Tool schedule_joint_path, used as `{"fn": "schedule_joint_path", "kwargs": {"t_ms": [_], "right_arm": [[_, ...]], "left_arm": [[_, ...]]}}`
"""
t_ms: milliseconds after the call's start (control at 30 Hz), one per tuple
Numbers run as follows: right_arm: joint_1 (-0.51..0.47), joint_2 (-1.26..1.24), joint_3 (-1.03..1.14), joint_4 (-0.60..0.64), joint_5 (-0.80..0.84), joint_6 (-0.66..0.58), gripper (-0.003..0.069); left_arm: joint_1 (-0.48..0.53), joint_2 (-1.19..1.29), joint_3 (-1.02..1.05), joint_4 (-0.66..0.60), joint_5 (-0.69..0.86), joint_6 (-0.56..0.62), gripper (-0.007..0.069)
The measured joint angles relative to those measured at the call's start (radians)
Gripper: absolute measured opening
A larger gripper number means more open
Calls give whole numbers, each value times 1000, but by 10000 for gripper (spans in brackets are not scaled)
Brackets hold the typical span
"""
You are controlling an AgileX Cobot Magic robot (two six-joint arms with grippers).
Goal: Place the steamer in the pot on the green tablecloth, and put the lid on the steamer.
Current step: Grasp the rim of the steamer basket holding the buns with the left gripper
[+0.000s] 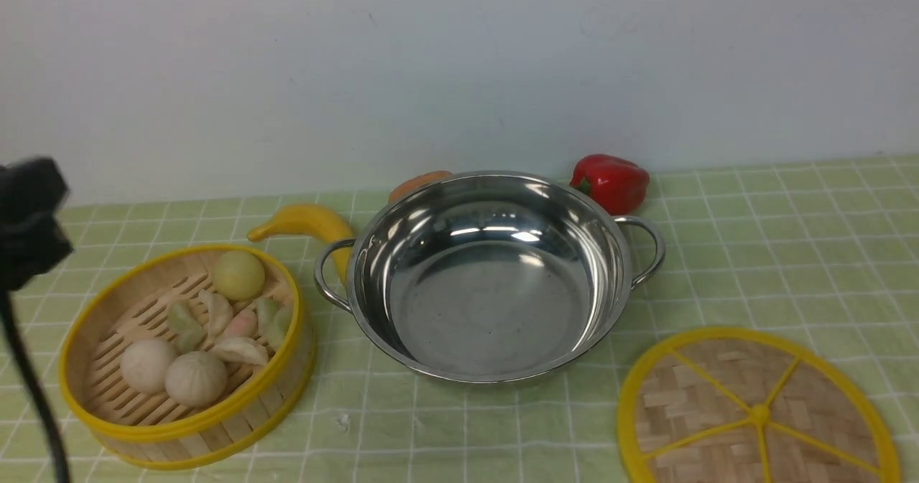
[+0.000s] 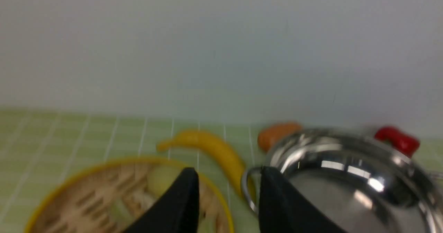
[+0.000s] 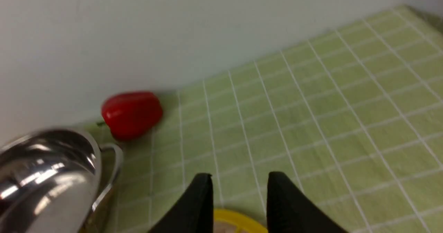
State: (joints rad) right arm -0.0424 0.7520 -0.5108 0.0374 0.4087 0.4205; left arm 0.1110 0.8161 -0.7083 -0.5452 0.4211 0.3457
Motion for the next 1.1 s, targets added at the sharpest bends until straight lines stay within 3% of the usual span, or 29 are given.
{"fn": "schedule_joint_path", "kwargs": {"t_ms": [133,267,400,533,767,1100], "right_arm": [[0,53,0,2,60,-72,240],[7,74,0,4,100,-130,240],[41,80,-1,9,104,-153,240],[63,80,-1,9,104,-157,240],[80,80,-1,61,105,-164,240],[80,80,-1,91,109,-164,240]], "left_arm": [[117,254,-114,121,168,-154,243],[213,438,-240,260,266,-232,243],[252,593,-329,358,374,-257,243],[252,692,-336,378,418,-243,243],[252,864,-337,467,372,-215,243],[252,974,-340,477,228,-227,229]]}}
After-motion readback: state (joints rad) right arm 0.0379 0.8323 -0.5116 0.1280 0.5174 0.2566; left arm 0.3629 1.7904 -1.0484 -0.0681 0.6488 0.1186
